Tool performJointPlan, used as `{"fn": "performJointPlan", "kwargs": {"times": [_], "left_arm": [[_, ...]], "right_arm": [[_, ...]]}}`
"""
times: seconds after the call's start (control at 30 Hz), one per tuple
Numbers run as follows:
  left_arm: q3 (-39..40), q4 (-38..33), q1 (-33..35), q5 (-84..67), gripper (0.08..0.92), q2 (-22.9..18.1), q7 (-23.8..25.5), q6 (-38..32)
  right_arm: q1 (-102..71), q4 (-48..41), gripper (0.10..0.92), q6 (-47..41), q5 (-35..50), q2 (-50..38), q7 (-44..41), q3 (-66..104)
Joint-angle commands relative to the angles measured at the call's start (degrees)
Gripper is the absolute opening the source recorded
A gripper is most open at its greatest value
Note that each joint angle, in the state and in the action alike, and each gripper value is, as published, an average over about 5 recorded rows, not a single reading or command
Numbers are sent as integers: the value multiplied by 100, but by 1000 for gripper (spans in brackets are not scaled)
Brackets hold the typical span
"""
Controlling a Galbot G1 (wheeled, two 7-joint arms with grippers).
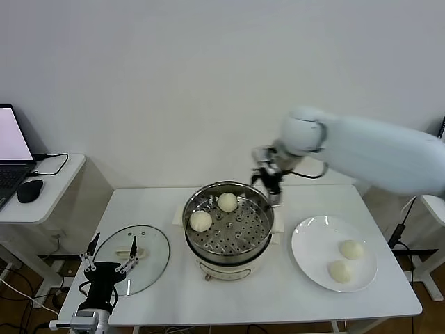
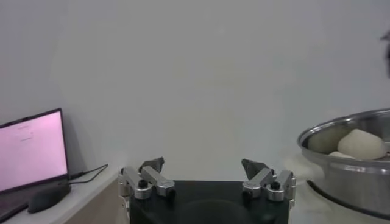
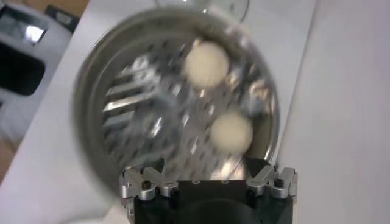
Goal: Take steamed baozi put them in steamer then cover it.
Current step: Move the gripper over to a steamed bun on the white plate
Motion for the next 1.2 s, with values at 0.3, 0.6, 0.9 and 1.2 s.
{"fn": "performJointPlan", "kwargs": {"times": [0.3, 0.6, 0.9, 1.2], "left_arm": [[1, -115, 192, 176, 823, -59, -30, -7], [55, -114, 234, 306, 823, -175, -42, -12], [50, -108, 260, 338, 823, -185, -49, -11], [56, -61, 242, 358, 823, -184, -48, -12]], "right_arm": [[-3655, 899, 823, 1029, -1997, -2958, -320, 2730], [-4501, 807, 823, 1209, -2496, -2985, -25, 3147], [-5719, 575, 823, 1077, -2738, -2719, 309, 4108], [-6460, 398, 823, 927, -2803, -2393, 558, 4561]]}}
